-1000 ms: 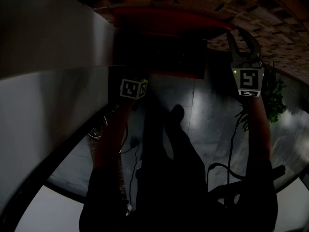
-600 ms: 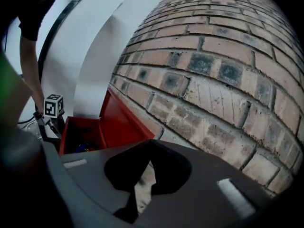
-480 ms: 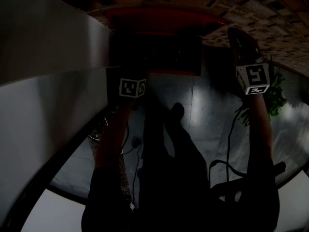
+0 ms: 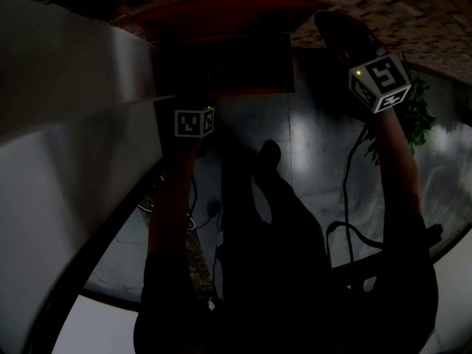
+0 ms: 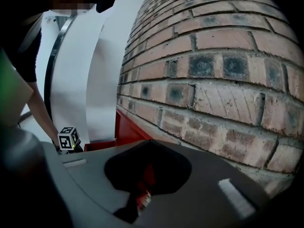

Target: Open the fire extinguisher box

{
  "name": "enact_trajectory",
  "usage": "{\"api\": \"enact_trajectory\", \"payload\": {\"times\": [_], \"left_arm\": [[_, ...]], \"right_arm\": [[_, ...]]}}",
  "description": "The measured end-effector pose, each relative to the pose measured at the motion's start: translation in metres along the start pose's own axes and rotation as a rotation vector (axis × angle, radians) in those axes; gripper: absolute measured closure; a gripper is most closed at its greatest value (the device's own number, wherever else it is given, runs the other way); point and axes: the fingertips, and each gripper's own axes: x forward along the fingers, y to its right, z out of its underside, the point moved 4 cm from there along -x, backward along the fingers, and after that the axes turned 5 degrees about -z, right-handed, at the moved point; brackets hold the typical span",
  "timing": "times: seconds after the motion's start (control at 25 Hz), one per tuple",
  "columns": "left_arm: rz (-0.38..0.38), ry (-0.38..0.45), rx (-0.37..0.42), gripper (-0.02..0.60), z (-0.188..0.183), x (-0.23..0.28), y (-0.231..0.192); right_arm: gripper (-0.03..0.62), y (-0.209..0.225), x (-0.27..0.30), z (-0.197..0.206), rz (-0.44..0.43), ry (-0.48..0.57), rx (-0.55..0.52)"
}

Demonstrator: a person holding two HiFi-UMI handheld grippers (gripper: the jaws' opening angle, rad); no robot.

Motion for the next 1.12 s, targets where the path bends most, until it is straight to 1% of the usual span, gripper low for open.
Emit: {"api": "enact_trajectory", "payload": {"times": [0.12,0.24,0.4,0.52,0.68,0.76,0.88,1.12], "left_arm": [[0.007,-0.006,-0.039,0.581,0.002,0.000,0.000],[-0.003,-0.017,-0.029,0.581,0.002,0.000,0.000],[-0.008,-0.009,-0.034,0.581,0.000,-0.001,0.000],[-0.004,0.025,-0.054,0.581,0.000,-0.003,0.000],[-0.009,0.076,-0.059,0.581,-0.001,-0.006,0.003],[-0.005,0.078,-0.084,0.581,-0.002,-0.007,0.003],[-0.021,0.076,-0.118,0.581,-0.002,-0.008,0.003],[-0.052,0.088,-0.122,0.580,-0.002,-0.009,0.005]], "right_arm": [[0.594,-0.002,-0.002,-0.005,-0.009,-0.010,-0.024],[0.592,-0.001,-0.005,-0.009,-0.009,-0.009,-0.025],[0.594,-0.001,-0.008,-0.020,-0.021,0.003,-0.031],[0.592,-0.006,-0.010,-0.031,-0.041,0.018,-0.050],[0.594,-0.017,-0.016,-0.040,-0.072,0.041,-0.061],[0.594,-0.024,-0.017,-0.040,-0.097,0.036,-0.066],[0.593,-0.032,-0.020,-0.031,-0.120,0.012,-0.082],[0.592,-0.046,-0.033,-0.017,-0.169,-0.029,-0.082]]}}
